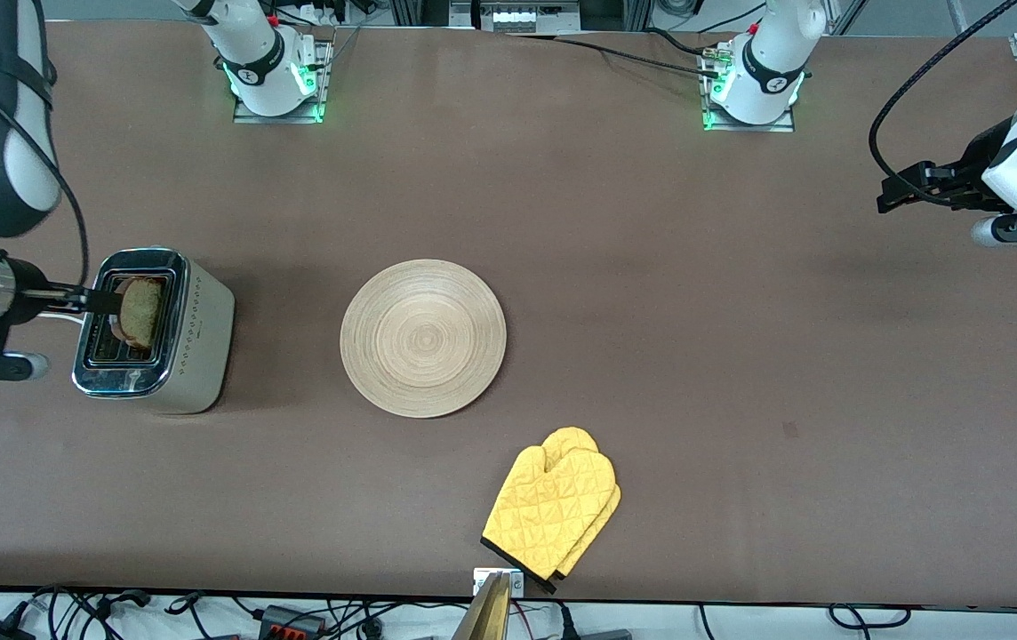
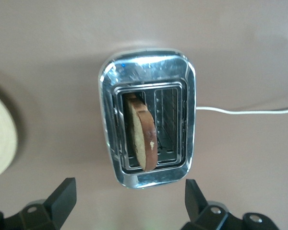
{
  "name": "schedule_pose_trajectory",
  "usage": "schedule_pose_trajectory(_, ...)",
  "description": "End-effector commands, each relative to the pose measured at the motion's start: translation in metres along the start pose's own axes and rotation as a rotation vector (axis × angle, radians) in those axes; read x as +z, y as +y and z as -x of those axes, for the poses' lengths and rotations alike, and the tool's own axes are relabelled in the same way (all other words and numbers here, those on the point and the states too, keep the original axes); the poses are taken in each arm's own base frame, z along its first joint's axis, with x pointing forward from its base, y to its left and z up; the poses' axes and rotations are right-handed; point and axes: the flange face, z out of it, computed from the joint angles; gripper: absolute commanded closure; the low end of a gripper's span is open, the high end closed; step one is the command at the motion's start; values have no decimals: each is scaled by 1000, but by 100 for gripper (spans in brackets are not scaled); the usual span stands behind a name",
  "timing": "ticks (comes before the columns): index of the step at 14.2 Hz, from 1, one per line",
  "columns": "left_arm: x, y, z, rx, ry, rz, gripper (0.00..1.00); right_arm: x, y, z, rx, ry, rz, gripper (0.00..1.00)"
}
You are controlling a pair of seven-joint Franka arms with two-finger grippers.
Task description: Move plate and put bread in toaster
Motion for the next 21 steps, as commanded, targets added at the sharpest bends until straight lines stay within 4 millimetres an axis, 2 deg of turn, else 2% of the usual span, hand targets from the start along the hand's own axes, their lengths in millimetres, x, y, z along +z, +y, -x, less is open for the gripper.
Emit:
schedule_pose_trajectory(1, -6, 2, 1, -16, -8, 3, 0, -40, 11, 14, -7, 62, -35, 0)
schedule_pose_trajectory(4, -6, 6, 1, -16, -7, 2, 0, -71, 21, 34, -8, 116, -81, 0)
schedule_pose_trajectory(9, -6, 6, 1, -16, -7, 2, 0, -79, 21, 28, -13, 186, -89, 0)
schedule_pose_trajectory(10, -6, 6, 1, -16, -8, 2, 0, -81, 28, 31, -3, 216, -96, 0)
schedule_pose_trajectory(11, -6, 5, 1, -17, -9, 1, 0, -71, 34, 37, 6, 216, -108, 0)
schedule_pose_trajectory(14, -6, 6, 1, -15, -8, 2, 0, -61, 40, 59, -13, 218, -118, 0)
schedule_pose_trajectory(17, -6, 6, 1, -15, -10, 2, 0, -46, 38, 90, -14, 205, -108, 0)
schedule_pose_trajectory(19, -6, 5, 1, -15, -9, 1, 0, -38, 39, 113, -13, 203, -105, 0)
schedule_pose_trajectory(21, -6, 6, 1, -15, -10, 2, 0, -38, 41, 126, -24, 191, -97, 0)
